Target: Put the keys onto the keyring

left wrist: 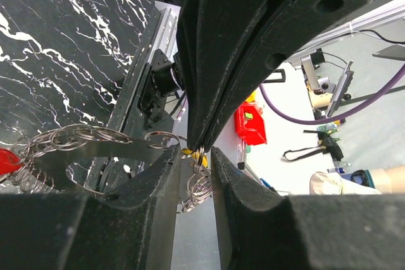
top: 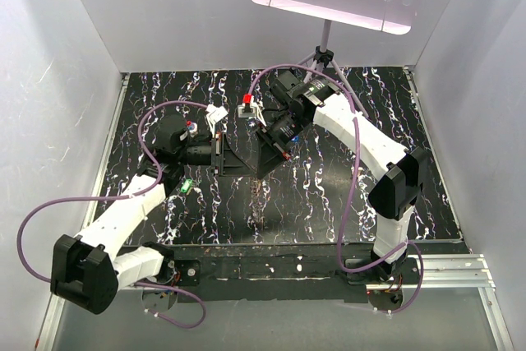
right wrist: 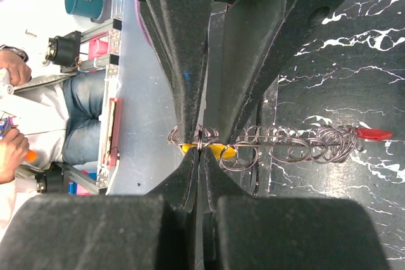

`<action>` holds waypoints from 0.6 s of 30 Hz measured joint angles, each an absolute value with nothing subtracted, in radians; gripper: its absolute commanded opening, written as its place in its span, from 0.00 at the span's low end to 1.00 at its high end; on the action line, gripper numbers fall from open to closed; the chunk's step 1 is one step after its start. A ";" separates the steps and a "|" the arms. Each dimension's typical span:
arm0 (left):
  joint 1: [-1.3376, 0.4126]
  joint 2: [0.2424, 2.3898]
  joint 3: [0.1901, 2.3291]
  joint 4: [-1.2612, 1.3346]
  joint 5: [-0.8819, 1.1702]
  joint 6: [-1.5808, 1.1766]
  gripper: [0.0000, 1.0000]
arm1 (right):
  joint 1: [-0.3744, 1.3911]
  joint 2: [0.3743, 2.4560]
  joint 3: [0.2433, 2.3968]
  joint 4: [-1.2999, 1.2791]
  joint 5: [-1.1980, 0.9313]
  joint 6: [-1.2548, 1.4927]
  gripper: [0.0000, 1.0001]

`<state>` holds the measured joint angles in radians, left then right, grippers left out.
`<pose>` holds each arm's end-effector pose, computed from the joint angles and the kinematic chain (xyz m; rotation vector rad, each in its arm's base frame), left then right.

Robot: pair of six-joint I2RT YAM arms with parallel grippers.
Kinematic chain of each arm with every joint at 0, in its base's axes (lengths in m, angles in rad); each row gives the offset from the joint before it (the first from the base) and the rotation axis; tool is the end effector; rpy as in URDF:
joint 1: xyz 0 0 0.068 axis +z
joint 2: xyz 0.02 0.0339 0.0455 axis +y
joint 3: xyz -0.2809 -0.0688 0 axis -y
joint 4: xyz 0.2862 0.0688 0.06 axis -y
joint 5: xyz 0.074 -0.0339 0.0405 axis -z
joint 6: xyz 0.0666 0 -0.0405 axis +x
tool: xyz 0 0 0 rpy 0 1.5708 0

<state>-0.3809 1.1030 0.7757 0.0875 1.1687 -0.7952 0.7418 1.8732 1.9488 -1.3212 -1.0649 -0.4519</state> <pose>0.2379 -0.1613 0.3053 0.5583 2.0038 -1.8198 0.2692 0.3257 0.3624 -1.6466 1.9820 1.5561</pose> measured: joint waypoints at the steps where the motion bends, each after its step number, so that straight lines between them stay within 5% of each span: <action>1: -0.382 1.107 0.779 0.082 1.168 -0.793 0.22 | 0.742 1.873 1.949 -1.324 -1.065 -0.452 0.01; 18: -0.393 1.137 0.807 0.026 1.190 -0.741 0.19 | 0.742 1.873 1.949 -1.336 -1.061 -0.451 0.01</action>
